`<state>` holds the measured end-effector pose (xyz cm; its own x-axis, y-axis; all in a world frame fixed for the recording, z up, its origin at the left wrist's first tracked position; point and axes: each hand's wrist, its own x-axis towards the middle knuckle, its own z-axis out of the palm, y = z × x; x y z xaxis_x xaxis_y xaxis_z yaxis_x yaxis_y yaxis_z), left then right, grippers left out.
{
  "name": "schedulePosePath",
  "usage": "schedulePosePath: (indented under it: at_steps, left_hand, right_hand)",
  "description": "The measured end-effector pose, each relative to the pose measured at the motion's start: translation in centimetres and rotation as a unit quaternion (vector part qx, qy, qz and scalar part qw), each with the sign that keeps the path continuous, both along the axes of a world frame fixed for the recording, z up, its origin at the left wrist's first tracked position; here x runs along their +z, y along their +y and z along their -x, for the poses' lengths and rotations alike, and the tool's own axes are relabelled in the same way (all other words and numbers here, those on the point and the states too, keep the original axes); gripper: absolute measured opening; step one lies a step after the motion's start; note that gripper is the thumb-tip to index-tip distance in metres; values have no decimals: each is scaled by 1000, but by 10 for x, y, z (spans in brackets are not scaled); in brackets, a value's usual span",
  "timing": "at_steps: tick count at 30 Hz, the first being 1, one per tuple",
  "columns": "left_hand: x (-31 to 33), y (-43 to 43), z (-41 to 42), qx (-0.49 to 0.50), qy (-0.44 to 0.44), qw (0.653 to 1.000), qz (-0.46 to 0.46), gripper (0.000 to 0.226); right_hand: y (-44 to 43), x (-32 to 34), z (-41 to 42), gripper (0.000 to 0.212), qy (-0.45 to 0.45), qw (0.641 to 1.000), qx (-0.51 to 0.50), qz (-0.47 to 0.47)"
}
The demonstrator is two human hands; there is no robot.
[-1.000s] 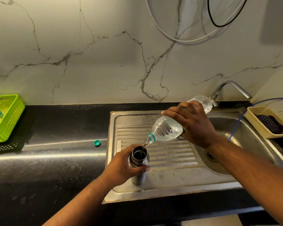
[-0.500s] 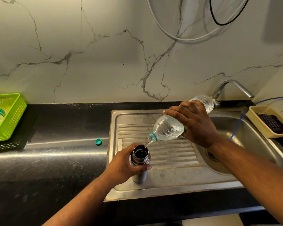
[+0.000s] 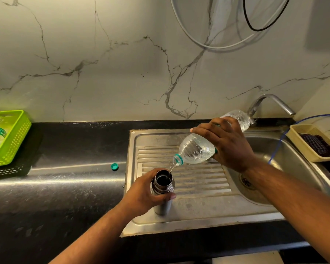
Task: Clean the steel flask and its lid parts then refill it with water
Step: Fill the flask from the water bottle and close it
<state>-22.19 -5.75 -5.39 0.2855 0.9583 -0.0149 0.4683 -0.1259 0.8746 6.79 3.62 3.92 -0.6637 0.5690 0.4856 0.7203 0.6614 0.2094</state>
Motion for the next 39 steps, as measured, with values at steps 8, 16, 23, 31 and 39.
schedulePosePath:
  at_steps: [8, 16, 23, 31, 39]
  left_hand:
    - [1, 1, 1, -4, 5, 1000, 9, 68]
    - [3, 0, 0, 1, 10, 1000, 10, 64]
    - [2, 0, 0, -2, 11, 1000, -1, 64]
    - [1, 1, 1, -3, 12, 1000, 0, 65]
    - [-1, 2, 1, -4, 13, 1000, 4, 66]
  right_hand:
    - [1, -1, -2, 100, -6, 1000, -4, 5]
    - [1, 1, -1, 98, -6, 1000, 0, 0]
    - [2, 4, -1, 95, -8, 1000, -1, -6]
    - [3, 5, 0, 98, -15, 1000, -6, -5]
    - [4, 5, 2, 102, -15, 1000, -3, -2]
